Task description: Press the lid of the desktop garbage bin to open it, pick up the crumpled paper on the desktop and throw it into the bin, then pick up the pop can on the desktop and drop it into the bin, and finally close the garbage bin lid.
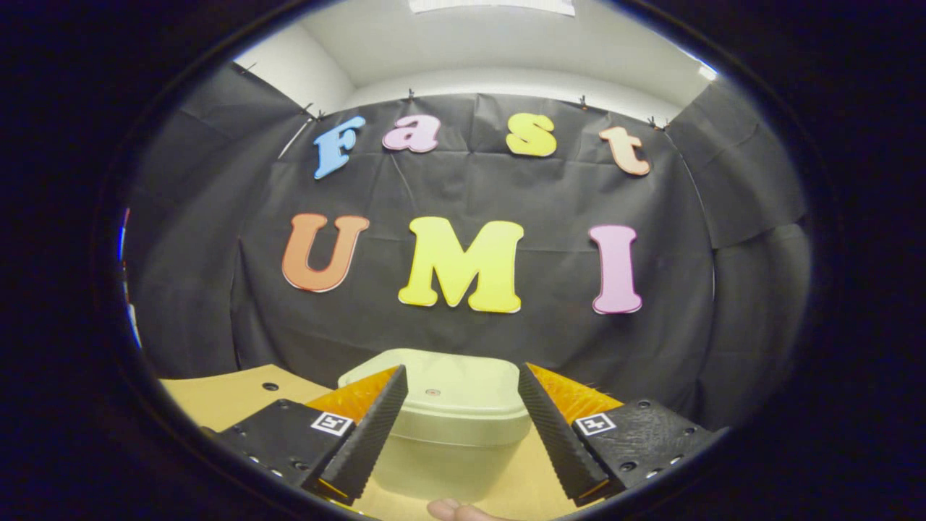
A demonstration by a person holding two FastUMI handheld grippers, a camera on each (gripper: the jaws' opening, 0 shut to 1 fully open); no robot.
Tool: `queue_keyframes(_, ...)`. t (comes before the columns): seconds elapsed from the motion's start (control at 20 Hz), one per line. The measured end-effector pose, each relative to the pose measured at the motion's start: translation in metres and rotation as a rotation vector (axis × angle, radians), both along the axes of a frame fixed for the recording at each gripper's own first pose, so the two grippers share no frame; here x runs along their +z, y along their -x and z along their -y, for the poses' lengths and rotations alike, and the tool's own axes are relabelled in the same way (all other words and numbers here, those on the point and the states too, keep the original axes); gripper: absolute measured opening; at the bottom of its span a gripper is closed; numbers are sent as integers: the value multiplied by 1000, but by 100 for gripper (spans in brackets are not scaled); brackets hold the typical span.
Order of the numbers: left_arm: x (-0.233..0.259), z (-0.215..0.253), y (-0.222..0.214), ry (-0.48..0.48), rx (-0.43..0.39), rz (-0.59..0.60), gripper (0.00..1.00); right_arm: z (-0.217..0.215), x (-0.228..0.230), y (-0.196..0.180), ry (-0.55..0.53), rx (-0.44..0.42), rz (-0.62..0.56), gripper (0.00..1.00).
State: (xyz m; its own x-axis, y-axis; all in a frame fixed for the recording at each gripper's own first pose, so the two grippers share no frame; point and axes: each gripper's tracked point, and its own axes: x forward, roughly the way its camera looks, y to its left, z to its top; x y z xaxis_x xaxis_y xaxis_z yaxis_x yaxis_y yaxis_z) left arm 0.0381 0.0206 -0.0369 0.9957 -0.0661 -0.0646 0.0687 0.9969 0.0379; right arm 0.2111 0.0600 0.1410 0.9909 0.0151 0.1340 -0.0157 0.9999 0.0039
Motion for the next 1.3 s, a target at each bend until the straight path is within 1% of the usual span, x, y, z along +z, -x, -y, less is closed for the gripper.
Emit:
queue_keyframes(0.1,0,-4,-1,6,20,-4,96,5,-3,29,-22,3,-27,95)
queue_keyframes(0.25,6,-15,1,20,64,11,96,10,-9,73,-64,41,-39,94)
queue_keyframes(0.35,11,-15,5,28,78,24,96,20,-18,98,-49,49,-29,95)
queue_keyframes(0.45,16,-23,11,36,128,46,96,33,-31,123,-40,48,-30,95)
queue_keyframes(0.55,18,-16,16,24,134,55,96,42,-38,148,-43,55,-14,95)
queue_keyframes(0.65,18,-14,20,-9,146,57,96,58,-47,167,-44,31,-13,95)
queue_keyframes(0.75,20,-9,24,-17,146,67,96,63,-63,180,-19,25,-34,95)
queue_keyframes(0.85,20,-1,28,-1,139,66,96,66,-77,191,11,21,-56,95)
queue_keyframes(0.95,23,8,34,-8,129,73,96,66,-84,200,26,27,-52,95)
queue_keyframes(1.0,24,11,37,-14,126,76,96,66,-86,204,27,31,-44,95)
queue_keyframes(1.05,23,12,40,-15,124,77,96,66,-89,208,20,36,-43,92)
queue_keyframes(1.15,24,18,46,-16,119,79,96,65,-95,214,9,44,-53,97)
queue_keyframes(1.3,31,17,55,-37,144,107,96,63,-91,220,20,42,-36,95)
